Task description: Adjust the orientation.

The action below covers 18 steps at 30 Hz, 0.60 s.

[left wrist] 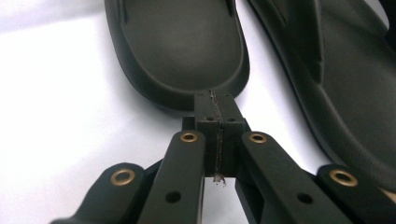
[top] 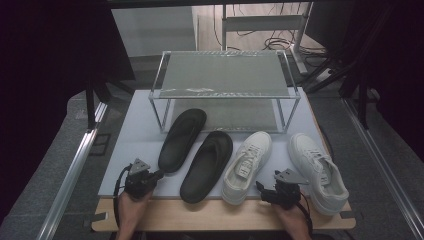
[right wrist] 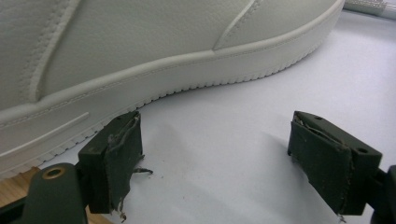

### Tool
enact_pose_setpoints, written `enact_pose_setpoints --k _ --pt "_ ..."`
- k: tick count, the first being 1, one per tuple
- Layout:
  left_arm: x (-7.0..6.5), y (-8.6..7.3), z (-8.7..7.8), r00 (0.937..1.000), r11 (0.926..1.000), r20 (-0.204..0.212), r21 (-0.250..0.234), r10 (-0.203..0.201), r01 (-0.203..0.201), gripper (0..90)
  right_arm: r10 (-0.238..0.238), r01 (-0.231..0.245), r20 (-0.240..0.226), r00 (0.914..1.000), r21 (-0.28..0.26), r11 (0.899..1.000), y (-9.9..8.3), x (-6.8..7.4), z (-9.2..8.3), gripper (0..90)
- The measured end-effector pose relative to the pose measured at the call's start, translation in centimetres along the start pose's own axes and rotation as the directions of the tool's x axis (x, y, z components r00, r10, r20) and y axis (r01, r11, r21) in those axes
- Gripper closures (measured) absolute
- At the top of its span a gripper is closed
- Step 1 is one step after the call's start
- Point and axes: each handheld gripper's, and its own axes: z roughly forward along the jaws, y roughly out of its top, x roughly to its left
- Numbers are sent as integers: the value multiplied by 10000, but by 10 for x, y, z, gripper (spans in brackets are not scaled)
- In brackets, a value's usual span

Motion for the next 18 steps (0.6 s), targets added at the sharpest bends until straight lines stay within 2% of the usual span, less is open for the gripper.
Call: enact_pose_setpoints --k 9,18 --pt "0 -2 7 9999 10000 -154 58 -24 25 899 -5 5 2 10000 -3 10000 0 0 0 179" --pt "0 4 16 9999 10000 -165 65 3 -2 899 -7 7 3 10000 -2 10000 0 0 0 179"
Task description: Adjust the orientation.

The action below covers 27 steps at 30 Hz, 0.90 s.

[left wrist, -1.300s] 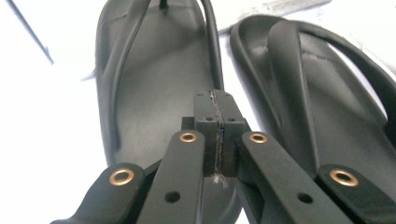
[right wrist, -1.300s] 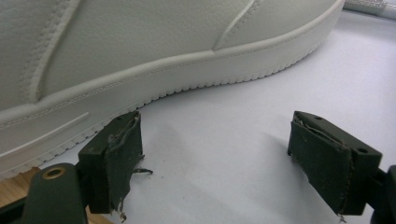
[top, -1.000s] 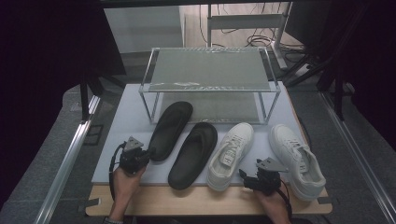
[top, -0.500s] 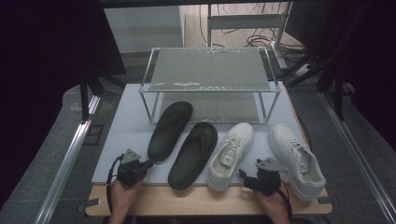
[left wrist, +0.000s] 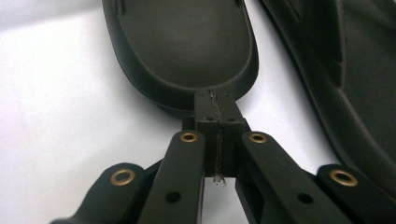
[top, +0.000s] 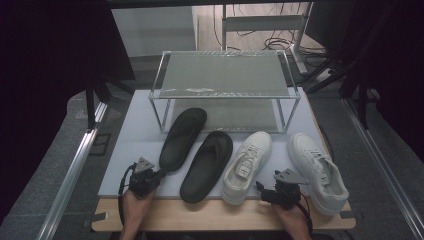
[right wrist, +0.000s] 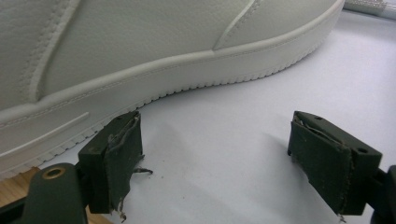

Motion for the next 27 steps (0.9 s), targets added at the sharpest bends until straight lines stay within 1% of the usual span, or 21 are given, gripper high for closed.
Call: enact_pose_setpoints --k 2,6,16,27 --pt "-1 3 3 10000 10000 -35 28 74 -74 899 3 -3 0 10000 1 10000 0 0 0 178" --pt "-2 7 8 10000 10000 -32 41 62 -62 899 7 -7 -1 10000 -1 10000 0 0 0 178" --pt "-7 21 23 9998 9998 -51 72 195 -194 899 7 -7 -2 10000 -2 10000 0 0 0 179" --pt "-9 32 31 9998 9998 -17 -10 183 -183 899 5 -5 -3 10000 -2 10000 0 0 0 178"
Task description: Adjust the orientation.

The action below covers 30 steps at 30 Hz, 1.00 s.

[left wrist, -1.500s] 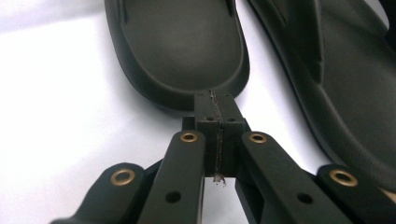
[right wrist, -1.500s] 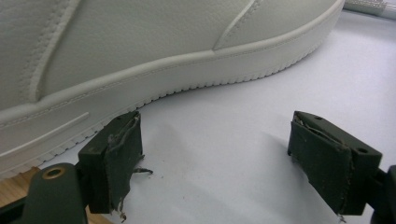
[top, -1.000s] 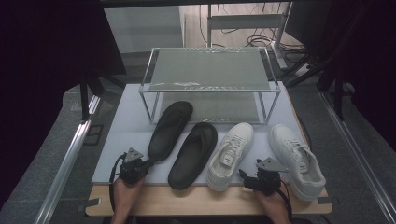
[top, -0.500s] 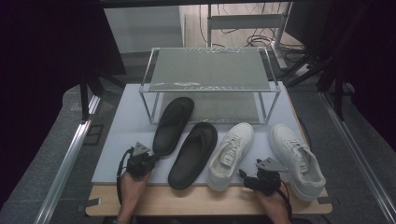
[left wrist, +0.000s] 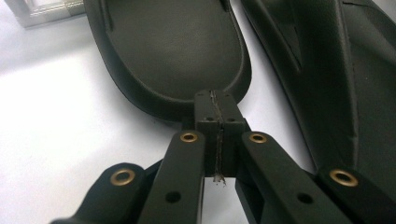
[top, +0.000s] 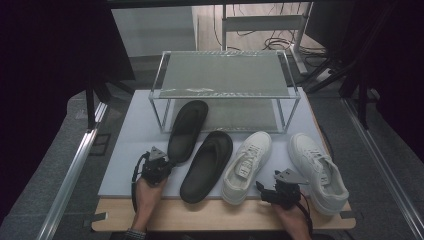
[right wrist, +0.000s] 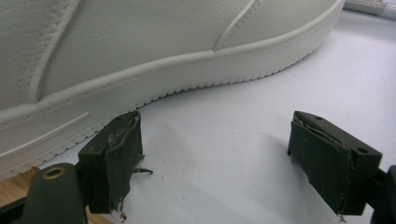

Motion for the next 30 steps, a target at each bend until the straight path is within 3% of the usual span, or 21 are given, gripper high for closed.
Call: enact_pose_setpoints --k 19,30 --pt "1 19 16 9998 9999 -192 -134 21 -24 899 5 -5 -3 10000 -3 10000 0 0 0 178" --pt "0 37 25 9986 9992 -463 -267 270 -283 898 11 -11 -5 10000 -2 10000 0 0 0 179"
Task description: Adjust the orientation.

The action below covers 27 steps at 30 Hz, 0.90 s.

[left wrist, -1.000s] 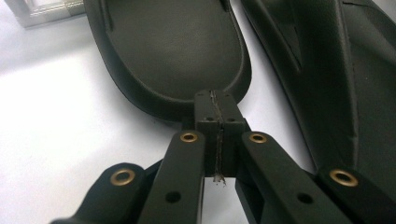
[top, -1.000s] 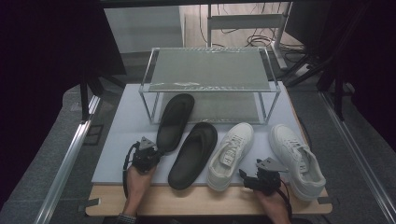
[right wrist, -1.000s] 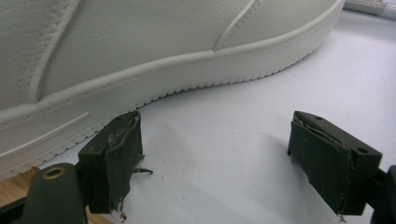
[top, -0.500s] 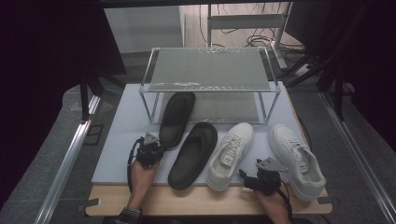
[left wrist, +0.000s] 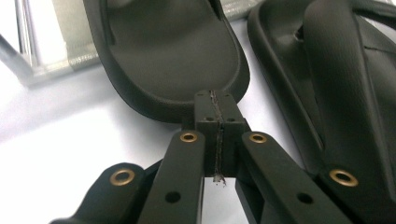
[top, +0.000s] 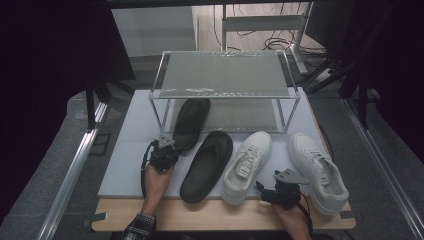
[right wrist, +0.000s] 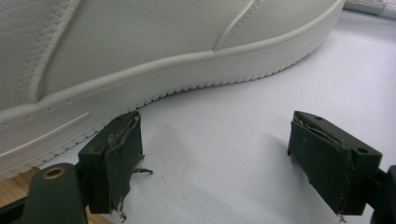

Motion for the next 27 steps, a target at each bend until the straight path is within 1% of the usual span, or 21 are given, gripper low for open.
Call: enact_pose_setpoints --k 7,10,13,14,15,23,26,27 --pt "-2 11 10 9997 9997 -113 115 214 -213 898 0 0 -4 10000 -2 10000 0 0 0 178" --pt "-2 14 14 9997 9997 -125 83 224 -223 897 2 -2 -6 10000 -1 10000 0 0 0 178" --pt "0 20 20 9992 9996 -296 116 262 -259 897 0 0 -8 10000 -1 10000 0 0 0 178" --pt "0 20 20 9992 9996 -296 116 262 -259 897 -1 1 -9 10000 0 10000 0 0 0 178" --pt "1 23 24 9988 9994 -370 146 309 -304 896 0 0 -10 10000 1 10000 0 0 0 178" --pt "1 31 34 9985 9996 -481 158 248 -240 891 -8 8 -21 10000 -6 10000 0 0 0 176" --pt "1 36 40 9979 9991 -522 217 377 -366 888 -25 25 -23 10000 0 10000 0 0 0 176" --pt "1 38 42 9980 9991 -513 222 364 -353 884 -24 24 -23 10000 -1 10000 0 0 0 176"
